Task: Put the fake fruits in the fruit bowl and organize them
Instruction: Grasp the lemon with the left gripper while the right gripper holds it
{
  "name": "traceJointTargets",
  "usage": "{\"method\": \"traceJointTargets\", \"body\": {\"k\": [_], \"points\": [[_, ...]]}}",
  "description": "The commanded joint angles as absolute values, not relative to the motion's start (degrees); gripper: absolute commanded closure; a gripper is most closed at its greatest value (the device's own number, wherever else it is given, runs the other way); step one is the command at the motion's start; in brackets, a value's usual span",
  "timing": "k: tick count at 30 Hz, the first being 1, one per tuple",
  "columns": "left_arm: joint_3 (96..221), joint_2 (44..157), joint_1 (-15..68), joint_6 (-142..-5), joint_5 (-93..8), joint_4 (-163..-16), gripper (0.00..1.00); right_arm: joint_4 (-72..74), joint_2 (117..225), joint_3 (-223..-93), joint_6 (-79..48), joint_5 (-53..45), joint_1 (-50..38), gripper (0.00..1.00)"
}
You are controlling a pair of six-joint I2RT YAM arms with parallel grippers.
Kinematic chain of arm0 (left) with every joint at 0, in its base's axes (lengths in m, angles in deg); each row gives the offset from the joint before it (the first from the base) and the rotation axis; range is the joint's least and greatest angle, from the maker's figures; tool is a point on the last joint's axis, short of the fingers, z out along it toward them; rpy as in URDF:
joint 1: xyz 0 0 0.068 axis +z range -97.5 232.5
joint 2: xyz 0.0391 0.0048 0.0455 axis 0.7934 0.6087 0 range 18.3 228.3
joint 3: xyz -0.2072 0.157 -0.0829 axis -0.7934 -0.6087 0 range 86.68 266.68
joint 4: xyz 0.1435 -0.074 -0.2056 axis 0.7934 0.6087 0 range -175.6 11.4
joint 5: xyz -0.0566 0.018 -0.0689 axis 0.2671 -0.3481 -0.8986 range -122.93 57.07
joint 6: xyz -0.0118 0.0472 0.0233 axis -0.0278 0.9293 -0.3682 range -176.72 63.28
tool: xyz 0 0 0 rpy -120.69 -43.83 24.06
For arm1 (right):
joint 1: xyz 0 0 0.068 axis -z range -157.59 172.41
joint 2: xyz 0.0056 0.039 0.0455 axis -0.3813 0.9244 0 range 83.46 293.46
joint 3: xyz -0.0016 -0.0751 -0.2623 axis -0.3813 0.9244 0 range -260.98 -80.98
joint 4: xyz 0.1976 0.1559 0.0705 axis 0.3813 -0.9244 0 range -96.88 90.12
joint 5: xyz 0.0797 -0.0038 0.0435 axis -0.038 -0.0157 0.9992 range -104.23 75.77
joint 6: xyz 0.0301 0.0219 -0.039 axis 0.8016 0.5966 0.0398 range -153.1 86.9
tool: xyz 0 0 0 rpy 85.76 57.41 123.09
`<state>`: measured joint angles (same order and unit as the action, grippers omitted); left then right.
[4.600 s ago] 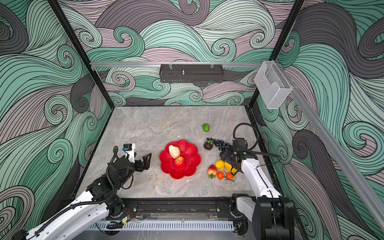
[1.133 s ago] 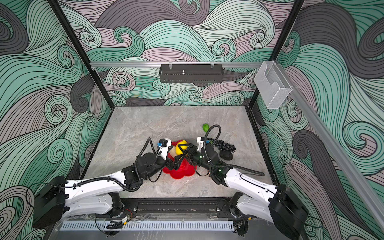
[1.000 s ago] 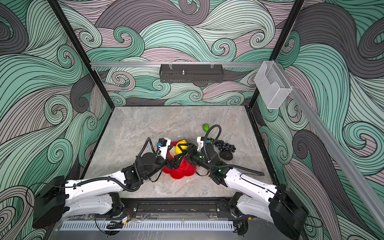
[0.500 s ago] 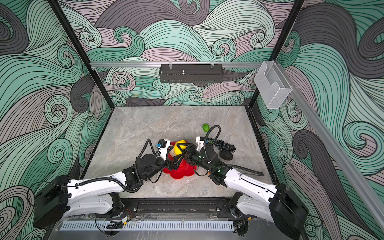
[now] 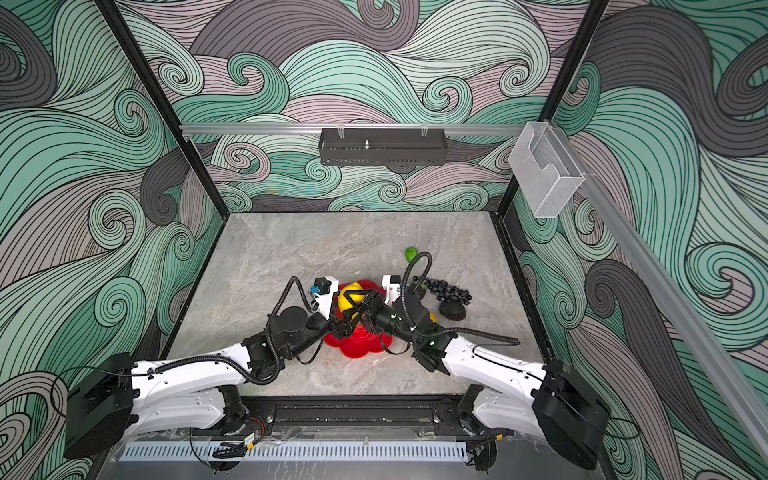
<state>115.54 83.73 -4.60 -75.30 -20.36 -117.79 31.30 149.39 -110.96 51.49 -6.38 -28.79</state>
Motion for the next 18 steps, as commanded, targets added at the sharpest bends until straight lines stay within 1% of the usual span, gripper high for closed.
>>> {"method": "traceJointTargets", "body": {"k": [1, 4, 8, 13, 16, 18], "points": [[115.94, 83.15, -4.05, -74.9, -22.02, -119.38, 0.35, 32.5, 149.24, -112.16, 51.12, -6.4, -29.34, 0.36], [115.95, 82.85, -4.01, -74.56, -22.3, -119.02, 0.39, 32.2, 149.32, -112.3, 50.77, -6.5, -29.34, 0.34], [116.18, 82.61, -3.92, -73.79, -21.64, -117.85, 0.4, 31.62, 149.2, -112.1, 50.14, -7.14, -29.3, 0.29], [117.69, 82.07, -3.3, -72.78, -21.17, -113.0, 0.4, 26.75, 147.31, -112.01, 45.12, -8.33, -28.0, 0.15], [118.19, 81.63, -2.57, -72.79, -20.6, -109.35, 0.4, 25.09, 145.3, -110.44, 42.3, -6.62, -25.21, 0.1], [119.2, 81.5, -2.26, -72.37, -20.08, -105.38, 0.4, 21.49, 143.02, -109.94, 39.4, -4.87, -22.48, 0.08]]}}
